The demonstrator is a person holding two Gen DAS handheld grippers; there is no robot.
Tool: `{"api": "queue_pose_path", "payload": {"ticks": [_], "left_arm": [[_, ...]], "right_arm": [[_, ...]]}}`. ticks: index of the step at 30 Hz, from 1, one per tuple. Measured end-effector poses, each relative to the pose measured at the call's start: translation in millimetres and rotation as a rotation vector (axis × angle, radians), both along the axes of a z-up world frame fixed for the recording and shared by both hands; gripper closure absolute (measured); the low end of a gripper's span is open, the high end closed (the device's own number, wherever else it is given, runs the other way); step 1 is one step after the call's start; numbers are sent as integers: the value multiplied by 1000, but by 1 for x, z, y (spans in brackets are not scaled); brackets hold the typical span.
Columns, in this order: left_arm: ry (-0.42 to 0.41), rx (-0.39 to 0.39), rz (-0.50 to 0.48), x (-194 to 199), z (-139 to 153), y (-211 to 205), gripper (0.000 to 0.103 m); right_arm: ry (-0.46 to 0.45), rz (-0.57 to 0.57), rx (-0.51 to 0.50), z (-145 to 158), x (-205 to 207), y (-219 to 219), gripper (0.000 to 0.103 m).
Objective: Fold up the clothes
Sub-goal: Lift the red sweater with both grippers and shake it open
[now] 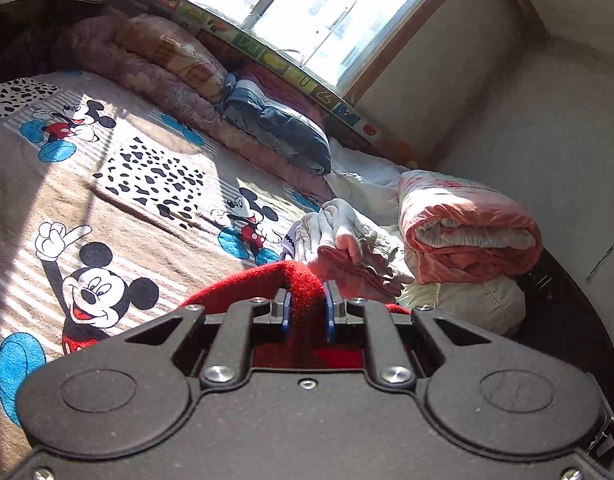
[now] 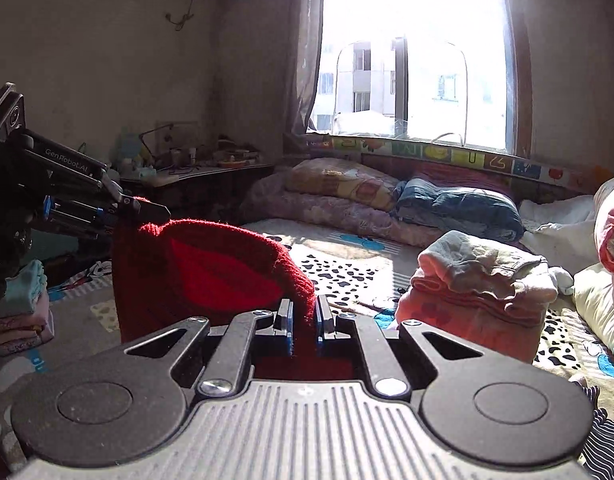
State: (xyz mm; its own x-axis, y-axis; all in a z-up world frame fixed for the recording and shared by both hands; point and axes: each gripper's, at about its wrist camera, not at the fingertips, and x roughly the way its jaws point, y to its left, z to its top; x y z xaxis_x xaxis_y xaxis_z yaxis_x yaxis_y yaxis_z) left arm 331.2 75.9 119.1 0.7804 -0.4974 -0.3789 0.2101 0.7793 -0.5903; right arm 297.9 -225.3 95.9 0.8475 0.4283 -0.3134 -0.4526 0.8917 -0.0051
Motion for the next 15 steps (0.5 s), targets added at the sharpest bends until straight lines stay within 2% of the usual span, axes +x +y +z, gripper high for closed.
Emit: {"api": "queue_pose_path", "payload": {"ticks": [5,10,15], "left_arm": [[-8,-14,22,50,16,2,90],[-66,-62,41,88,34,6,90],[-154,-111,44,91,38,12,90]], "right_arm": [[-17,-20,-43,23,47,8,91],[-68,-72,-55,45,90,14,91],[-158,-117,-76,51,101,19,91]]}}
